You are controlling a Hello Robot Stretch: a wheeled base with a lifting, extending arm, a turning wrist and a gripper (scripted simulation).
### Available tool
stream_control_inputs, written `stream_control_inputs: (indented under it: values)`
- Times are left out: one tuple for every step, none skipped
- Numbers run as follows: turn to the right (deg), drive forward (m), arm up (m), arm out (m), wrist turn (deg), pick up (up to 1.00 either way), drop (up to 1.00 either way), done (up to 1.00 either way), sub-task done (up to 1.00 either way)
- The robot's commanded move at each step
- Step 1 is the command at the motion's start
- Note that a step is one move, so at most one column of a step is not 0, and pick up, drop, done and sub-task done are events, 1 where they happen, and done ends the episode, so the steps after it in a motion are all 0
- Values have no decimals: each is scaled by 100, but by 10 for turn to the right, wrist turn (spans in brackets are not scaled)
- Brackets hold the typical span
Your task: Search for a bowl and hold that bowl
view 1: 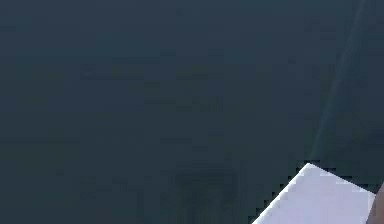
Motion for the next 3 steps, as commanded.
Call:
stream_control_inputs:
  values:
    - [0, 20, 0, 0, 0, 0, 0, 0, 0]
    - [420, 0, 0, 0, 0, 0, 0, 0, 0]
    - [0, 80, 0, 0, 0, 0, 0, 0, 0]
